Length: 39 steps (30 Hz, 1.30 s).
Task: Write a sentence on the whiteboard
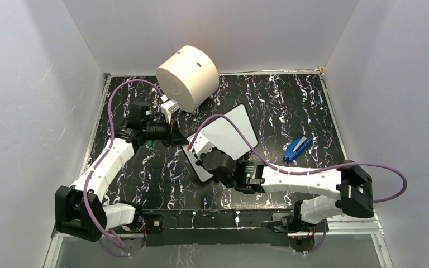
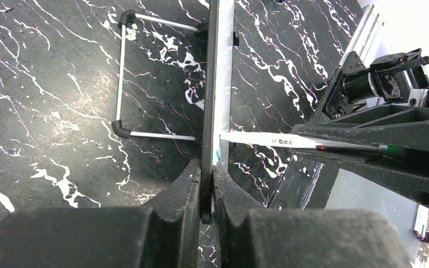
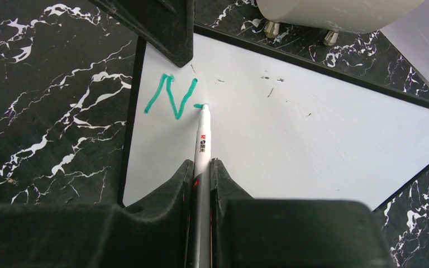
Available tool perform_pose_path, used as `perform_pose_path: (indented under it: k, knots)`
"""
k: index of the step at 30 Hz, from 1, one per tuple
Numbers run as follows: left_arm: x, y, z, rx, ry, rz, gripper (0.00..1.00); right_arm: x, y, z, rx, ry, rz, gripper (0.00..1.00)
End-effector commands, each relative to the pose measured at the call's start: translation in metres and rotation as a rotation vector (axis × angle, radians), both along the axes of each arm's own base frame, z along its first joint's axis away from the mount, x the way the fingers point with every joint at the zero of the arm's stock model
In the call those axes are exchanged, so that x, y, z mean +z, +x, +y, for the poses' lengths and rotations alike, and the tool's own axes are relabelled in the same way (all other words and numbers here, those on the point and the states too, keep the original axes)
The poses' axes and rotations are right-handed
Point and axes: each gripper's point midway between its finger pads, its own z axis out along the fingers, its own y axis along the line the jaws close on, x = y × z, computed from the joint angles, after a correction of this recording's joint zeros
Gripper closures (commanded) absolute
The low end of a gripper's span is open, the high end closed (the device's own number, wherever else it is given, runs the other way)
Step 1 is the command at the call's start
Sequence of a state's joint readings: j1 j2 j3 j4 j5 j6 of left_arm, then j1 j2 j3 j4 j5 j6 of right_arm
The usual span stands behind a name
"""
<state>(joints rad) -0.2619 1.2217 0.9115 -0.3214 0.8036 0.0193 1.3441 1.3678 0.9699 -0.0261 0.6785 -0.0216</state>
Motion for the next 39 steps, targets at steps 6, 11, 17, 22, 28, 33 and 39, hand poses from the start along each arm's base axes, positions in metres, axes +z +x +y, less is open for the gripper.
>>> perform_pose_path:
  k: [6,11,17,22,28,33,39]
  knots:
    - [-0.017,-0.003,0.006,0.003,0.064,0.035,1.00,0.021,0.013,-0.001,-0.056,0.071,-0.038,1.00]
    - [-0.017,-0.003,0.006,0.003,0.063,0.034,1.00,0.025,0.014,0.001,-0.053,0.081,-0.048,1.00]
    - [-0.017,-0.003,0.006,0.003,0.063,0.035,1.00,0.029,0.016,0.003,-0.054,0.089,-0.061,1.00]
    - [-0.017,-0.003,0.005,0.001,0.063,0.037,1.00,0.031,0.014,0.006,-0.032,0.099,-0.061,1.00]
    - [-0.018,-0.003,0.006,0.003,0.065,0.038,1.00,0.029,0.009,0.014,0.012,0.097,-0.047,1.00]
    - [-0.018,-0.003,0.006,0.006,0.067,0.037,1.00,0.023,0.005,0.019,0.039,0.079,-0.024,1.00]
    - [-0.017,-0.003,0.006,0.005,0.066,0.034,1.00,0.017,0.000,0.019,0.064,0.067,0.005,1.00]
